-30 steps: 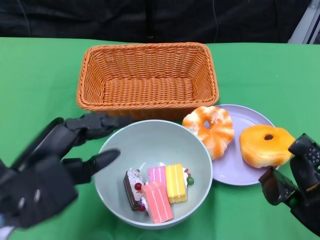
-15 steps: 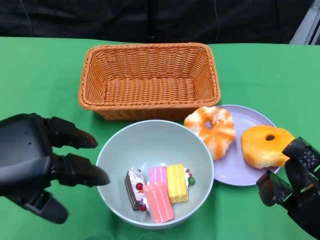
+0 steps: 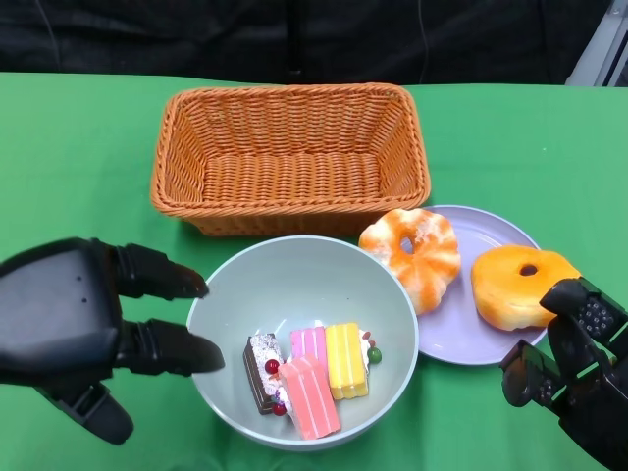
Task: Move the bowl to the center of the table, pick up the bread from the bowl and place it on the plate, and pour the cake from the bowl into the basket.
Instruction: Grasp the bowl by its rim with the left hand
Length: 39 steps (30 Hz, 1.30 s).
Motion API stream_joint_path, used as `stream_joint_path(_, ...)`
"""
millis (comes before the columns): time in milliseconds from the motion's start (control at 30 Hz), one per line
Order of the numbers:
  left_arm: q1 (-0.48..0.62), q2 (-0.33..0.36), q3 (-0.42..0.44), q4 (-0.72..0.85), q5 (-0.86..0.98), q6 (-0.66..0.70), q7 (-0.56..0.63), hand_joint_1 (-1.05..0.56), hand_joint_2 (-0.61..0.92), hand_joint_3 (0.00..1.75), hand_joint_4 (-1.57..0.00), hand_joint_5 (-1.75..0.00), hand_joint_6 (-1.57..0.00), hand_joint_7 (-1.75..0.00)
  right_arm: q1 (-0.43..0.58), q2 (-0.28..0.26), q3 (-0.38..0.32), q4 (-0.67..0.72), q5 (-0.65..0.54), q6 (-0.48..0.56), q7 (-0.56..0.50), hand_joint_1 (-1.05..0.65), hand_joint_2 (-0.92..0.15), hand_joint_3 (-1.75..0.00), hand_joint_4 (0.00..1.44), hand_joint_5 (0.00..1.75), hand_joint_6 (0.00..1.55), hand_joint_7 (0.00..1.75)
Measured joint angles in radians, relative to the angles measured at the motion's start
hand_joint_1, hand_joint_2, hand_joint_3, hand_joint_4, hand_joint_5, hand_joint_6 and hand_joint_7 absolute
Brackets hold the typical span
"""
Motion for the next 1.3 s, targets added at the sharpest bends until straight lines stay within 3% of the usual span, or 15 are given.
stream_joint_path(233, -0.055, -0.002, -0.068, 0.085, 0.156, -0.013, 0.156, -0.82, 0.92, 0.34, -0.58, -0.01, -0.71, 0.00, -0.004, 0.012, 0.024, -0.014, -0.019, 0.000, -0.023, -0.15, -0.71, -1.01, 0.76, 1.75, 0.54, 1.75)
stream_joint_path(300, -0.067, 0.001, -0.096, 0.093, 0.216, -0.012, 0.227, -0.75, 0.92, 0.15, -0.58, -0.01, -0.67, 0.00, -0.005, 0.016, 0.029, -0.014, -0.020, 0.000, -0.025, -0.15, -0.70, -1.02, 0.75, 1.75, 0.54, 1.75)
stream_joint_path(367, -0.082, 0.011, -0.137, 0.096, 0.303, -0.006, 0.308, -0.73, 0.92, 0.08, -0.58, 0.00, -0.66, 0.00, -0.006, 0.021, 0.031, -0.015, -0.021, 0.000, -0.027, -0.14, -0.70, -1.03, 0.75, 1.75, 0.53, 1.75)
stream_joint_path(600, -0.110, 0.074, -0.260, 0.100, 0.418, 0.066, 0.522, -0.70, 0.91, 0.05, -0.58, 0.00, -0.66, 0.00, -0.008, 0.023, 0.032, -0.015, -0.023, 0.000, -0.028, -0.14, -0.69, -1.04, 0.75, 1.75, 0.53, 1.75)
stream_joint_path(700, -0.156, 0.085, -0.356, 0.139, 0.502, 0.118, 0.633, -0.58, 0.89, 0.03, -0.59, -0.01, -0.67, -0.01, -0.008, 0.024, 0.033, -0.018, -0.024, 0.000, -0.042, -0.15, -0.67, -1.05, 0.76, 1.75, 0.54, 1.75)
stream_joint_path(900, -0.238, 0.091, -0.553, 0.222, 0.609, 0.194, 0.803, -0.59, 0.90, 0.02, -0.65, -0.03, -0.66, -0.01, -0.005, 0.032, 0.044, -0.025, -0.037, 0.000, -0.073, -0.15, -0.67, -1.06, 0.78, 1.75, 0.55, 1.75)
stream_joint_path(1100, -0.305, 0.109, -0.673, 0.284, 0.625, 0.242, 0.898, -0.58, 0.88, 0.00, -0.65, -0.02, -0.66, 0.00, -0.001, 0.041, 0.058, -0.026, -0.049, 0.000, -0.078, -0.14, -0.67, -1.07, 0.78, 1.75, 0.55, 1.74)
stream_joint_path(1300, -0.334, 0.120, -0.731, 0.302, 0.606, 0.261, 0.897, -0.57, 0.89, 0.01, -0.64, 0.00, -0.63, 0.00, 0.003, 0.045, 0.068, -0.036, -0.063, 0.000, -0.079, -0.15, -0.67, -1.08, 0.77, 1.75, 0.56, 1.73)
